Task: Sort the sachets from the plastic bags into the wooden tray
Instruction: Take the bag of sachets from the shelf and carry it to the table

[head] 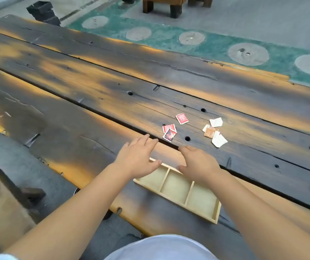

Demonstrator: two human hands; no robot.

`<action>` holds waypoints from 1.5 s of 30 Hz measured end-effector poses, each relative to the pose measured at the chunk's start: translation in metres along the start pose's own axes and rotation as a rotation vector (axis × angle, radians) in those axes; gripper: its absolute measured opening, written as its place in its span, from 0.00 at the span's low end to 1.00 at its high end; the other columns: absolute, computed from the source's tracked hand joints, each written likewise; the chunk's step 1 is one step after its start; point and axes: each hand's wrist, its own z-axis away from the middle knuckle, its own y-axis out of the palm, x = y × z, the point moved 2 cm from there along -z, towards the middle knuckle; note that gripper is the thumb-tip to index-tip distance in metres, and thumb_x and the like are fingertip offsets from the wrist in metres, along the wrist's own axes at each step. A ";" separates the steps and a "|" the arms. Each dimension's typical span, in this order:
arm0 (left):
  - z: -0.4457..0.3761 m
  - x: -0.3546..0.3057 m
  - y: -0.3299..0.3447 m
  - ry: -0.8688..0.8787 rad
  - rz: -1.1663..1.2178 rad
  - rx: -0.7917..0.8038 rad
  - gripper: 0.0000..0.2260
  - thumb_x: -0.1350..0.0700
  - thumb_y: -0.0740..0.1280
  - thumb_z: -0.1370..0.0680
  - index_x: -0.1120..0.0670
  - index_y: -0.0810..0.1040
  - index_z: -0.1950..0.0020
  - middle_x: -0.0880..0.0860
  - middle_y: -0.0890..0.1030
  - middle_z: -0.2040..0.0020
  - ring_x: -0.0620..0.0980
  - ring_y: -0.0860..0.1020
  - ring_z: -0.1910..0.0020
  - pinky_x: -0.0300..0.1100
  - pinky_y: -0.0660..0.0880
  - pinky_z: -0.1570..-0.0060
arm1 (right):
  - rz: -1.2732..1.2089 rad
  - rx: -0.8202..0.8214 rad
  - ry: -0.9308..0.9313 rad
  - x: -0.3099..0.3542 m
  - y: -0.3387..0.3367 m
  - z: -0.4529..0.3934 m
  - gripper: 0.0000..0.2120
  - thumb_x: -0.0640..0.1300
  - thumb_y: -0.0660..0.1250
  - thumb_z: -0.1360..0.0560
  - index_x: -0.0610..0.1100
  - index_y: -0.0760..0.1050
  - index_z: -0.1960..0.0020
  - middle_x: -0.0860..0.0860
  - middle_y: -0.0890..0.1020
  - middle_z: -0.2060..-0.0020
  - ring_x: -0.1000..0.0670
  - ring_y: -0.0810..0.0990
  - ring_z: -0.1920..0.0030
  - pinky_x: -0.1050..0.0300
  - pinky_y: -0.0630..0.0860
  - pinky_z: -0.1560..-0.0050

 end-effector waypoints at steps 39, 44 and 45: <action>0.064 -0.253 0.072 1.184 -0.282 0.151 0.35 0.34 0.58 0.24 0.45 0.53 0.22 0.54 0.55 0.20 0.56 0.55 0.22 0.57 0.61 0.28 | -0.435 -0.322 1.101 -0.045 0.123 0.316 0.34 0.59 0.63 0.24 0.49 0.57 0.24 0.50 0.67 0.27 0.42 0.69 0.29 0.43 0.73 0.36; 0.104 -0.279 0.093 1.285 -0.329 0.183 0.36 0.33 0.57 0.26 0.45 0.53 0.22 0.55 0.53 0.20 0.57 0.53 0.22 0.58 0.59 0.27 | -0.505 -0.348 1.180 -0.037 0.150 0.362 0.34 0.58 0.64 0.24 0.48 0.58 0.24 0.50 0.67 0.27 0.43 0.67 0.28 0.43 0.72 0.36; 0.113 -0.285 0.096 1.309 -0.351 0.171 0.36 0.33 0.57 0.25 0.45 0.53 0.22 0.55 0.53 0.20 0.57 0.53 0.22 0.58 0.58 0.27 | -0.514 -0.359 1.192 -0.035 0.155 0.371 0.33 0.58 0.64 0.24 0.48 0.59 0.24 0.49 0.68 0.28 0.43 0.68 0.29 0.43 0.73 0.36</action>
